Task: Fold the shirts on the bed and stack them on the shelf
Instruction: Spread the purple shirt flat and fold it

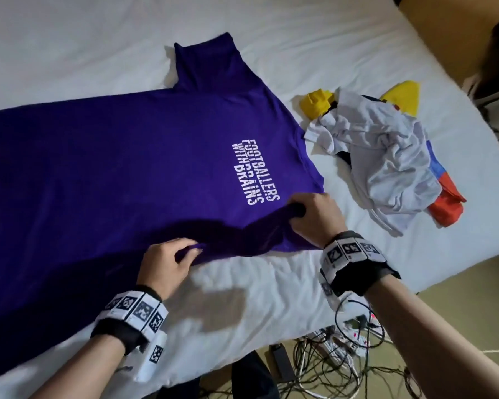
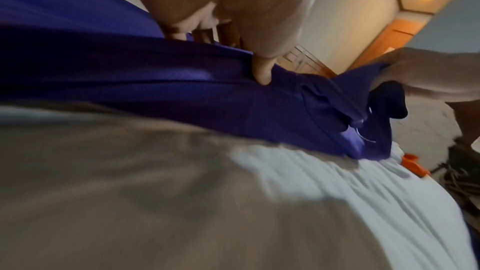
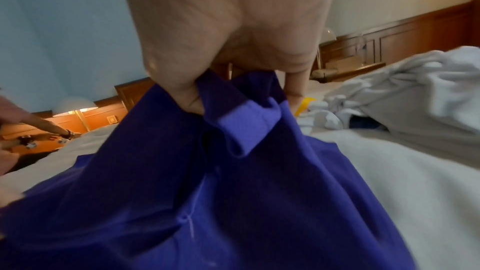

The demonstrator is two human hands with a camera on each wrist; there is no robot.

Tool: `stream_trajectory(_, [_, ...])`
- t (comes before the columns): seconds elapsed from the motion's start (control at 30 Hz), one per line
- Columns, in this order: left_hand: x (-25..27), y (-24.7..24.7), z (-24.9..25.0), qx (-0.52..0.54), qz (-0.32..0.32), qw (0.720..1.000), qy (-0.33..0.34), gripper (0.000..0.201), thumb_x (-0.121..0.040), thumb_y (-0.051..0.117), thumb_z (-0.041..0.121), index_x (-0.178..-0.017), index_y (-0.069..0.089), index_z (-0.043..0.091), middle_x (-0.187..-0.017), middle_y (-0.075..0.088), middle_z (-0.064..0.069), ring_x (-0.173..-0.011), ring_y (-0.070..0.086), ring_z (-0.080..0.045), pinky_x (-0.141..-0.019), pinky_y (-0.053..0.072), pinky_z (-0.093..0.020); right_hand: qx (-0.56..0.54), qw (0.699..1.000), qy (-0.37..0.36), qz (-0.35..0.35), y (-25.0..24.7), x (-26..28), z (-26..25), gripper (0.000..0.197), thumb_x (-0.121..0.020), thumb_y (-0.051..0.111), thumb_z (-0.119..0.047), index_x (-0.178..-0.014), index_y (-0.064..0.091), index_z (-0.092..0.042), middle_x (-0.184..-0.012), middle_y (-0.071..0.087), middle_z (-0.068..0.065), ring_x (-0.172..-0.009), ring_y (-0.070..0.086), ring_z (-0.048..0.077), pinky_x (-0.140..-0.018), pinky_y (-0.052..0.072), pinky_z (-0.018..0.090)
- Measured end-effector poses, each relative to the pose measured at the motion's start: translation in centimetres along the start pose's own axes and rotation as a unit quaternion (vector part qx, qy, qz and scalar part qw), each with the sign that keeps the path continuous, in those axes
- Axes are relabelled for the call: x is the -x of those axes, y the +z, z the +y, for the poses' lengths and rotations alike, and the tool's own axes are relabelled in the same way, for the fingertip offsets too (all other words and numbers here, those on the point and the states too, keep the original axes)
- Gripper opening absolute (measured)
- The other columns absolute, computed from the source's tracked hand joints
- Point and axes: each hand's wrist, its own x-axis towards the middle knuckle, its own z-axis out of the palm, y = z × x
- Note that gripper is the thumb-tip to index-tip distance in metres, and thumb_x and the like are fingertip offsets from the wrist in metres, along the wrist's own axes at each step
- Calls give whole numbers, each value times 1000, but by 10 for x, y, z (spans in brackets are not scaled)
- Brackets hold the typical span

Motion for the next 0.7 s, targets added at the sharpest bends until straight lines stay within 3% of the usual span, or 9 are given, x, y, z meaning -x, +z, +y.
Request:
stream_trajectory(0.07, [-26,-2,-6,-5,-9,1000,-27,27,-81,74,33,-93,77,9,-89,76,-6,-82,71,-23,-75,53,-32,2,1000,-11,-12,-3,-41,-10,33,-62,57,-24,-92,69,-30,-89,69,4,-92,61,34,-76,52,38])
stream_trajectory(0.13, [-49,-3,-14,-7,-18,999,-26,31,-81,71,36,-94,76,9,-91,76,-7,-85,71,-24,-78,54,-34,11,999,-13,-36,-2,-74,-18,35,-68,61,-20,-100,69,-32,-101,69,6,-100,60,35,-82,52,40])
stream_trajectory(0.33, [-81,4,-25,8,-30,998,-52,9,-81,78,19,-88,77,14,-84,75,-3,-81,70,-22,-78,54,-35,68,992,21,-104,17,-112,-23,34,-80,61,-13,-112,67,-26,-118,61,9,-107,59,35,-82,48,37])
stream_trajectory(0.43, [-85,6,-27,9,-16,998,-53,6,-83,75,17,-87,75,12,-77,73,-3,-76,69,-24,-72,52,-33,51,998,22,-30,21,-113,-26,46,-82,60,-9,-125,58,-23,-126,57,9,-117,52,34,-91,43,42])
stream_trajectory(0.5, [-84,7,-26,9,2,998,-62,7,-83,75,17,-87,75,12,-75,72,-4,-75,69,-27,-72,51,-33,46,998,28,39,33,-101,-31,67,-79,66,-15,-141,41,-25,-145,38,6,-136,32,32,-106,30,51])
stream_trajectory(0.57, [-78,9,-24,-1,26,998,-65,15,-80,78,17,-94,75,11,-82,74,-6,-80,69,-26,-76,51,-32,38,995,35,86,57,-74,-34,81,-76,71,-25,-147,32,-26,-156,21,6,-146,13,32,-112,16,58])
stream_trajectory(0.6, [-72,8,-24,-11,35,998,-56,22,-79,80,17,-98,74,10,-87,74,-6,-82,69,-25,-78,51,-33,34,994,22,105,73,-56,-35,80,-73,71,-24,-145,37,-24,-156,22,8,-146,13,33,-112,17,60])
stream_trajectory(0.7, [-50,-1,-33,-63,27,997,-33,33,-75,73,27,-104,70,12,-95,70,-6,-88,65,-30,-78,53,-40,22,986,-81,141,119,-8,-45,65,-62,63,-14,-126,55,-18,-146,41,15,-136,33,39,-102,35,64])
